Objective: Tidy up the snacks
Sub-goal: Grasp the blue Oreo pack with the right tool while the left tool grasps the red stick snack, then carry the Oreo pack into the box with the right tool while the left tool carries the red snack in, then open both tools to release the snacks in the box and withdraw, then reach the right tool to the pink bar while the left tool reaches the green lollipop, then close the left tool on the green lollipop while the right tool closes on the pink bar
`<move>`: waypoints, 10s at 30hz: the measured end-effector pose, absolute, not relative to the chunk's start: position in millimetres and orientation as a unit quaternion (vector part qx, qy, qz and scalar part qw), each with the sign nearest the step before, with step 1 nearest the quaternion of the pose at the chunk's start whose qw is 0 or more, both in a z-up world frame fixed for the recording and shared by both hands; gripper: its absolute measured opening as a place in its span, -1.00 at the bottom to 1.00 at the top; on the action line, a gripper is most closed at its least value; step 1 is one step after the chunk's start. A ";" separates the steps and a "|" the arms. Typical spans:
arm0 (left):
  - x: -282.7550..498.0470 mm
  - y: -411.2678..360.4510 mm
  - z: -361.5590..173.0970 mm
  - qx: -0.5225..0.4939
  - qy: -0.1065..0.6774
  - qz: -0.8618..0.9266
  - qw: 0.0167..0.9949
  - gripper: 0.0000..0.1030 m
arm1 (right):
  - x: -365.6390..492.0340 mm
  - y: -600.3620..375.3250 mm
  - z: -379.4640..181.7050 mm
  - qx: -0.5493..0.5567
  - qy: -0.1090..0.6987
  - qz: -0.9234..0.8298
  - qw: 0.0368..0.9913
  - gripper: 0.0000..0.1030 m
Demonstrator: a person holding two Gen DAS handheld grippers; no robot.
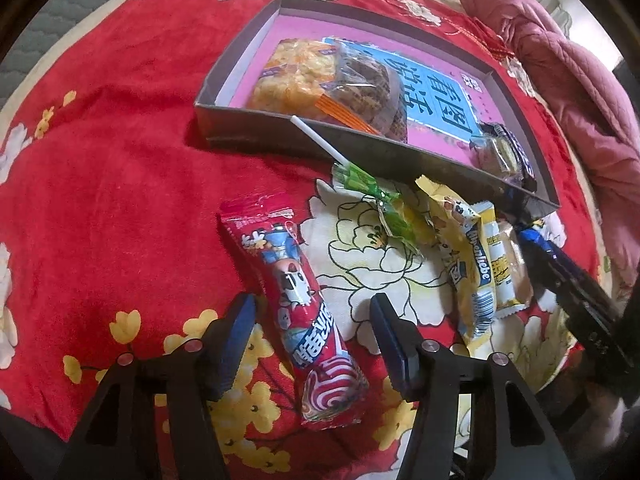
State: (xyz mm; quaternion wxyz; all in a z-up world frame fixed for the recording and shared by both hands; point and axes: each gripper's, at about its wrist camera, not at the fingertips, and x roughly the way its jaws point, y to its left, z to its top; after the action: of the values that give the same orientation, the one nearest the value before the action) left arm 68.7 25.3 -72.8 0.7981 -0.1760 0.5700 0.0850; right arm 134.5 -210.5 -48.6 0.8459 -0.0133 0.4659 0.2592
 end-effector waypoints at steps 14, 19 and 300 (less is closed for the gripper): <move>62.4 31.8 -65.4 -0.170 0.564 0.079 0.804 -0.51 | 124.2 -215.6 -36.8 0.032 0.466 0.285 0.837 0.26; 56.6 34.9 -52.1 -0.182 0.552 0.061 0.811 -0.52 | 122.8 -220.7 -31.0 0.057 0.459 0.291 0.837 0.26; 127.5 13.7 -77.8 -0.250 0.532 0.000 0.809 -0.22 | 112.8 -161.5 -63.3 -0.089 0.467 0.296 0.828 -0.09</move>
State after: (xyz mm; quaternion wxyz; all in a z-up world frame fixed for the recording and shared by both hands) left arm 127.5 13.7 -77.8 0.8092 -0.2499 0.5317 0.0000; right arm 112.8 -161.5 -63.3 0.8281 -0.0893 0.4674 0.2964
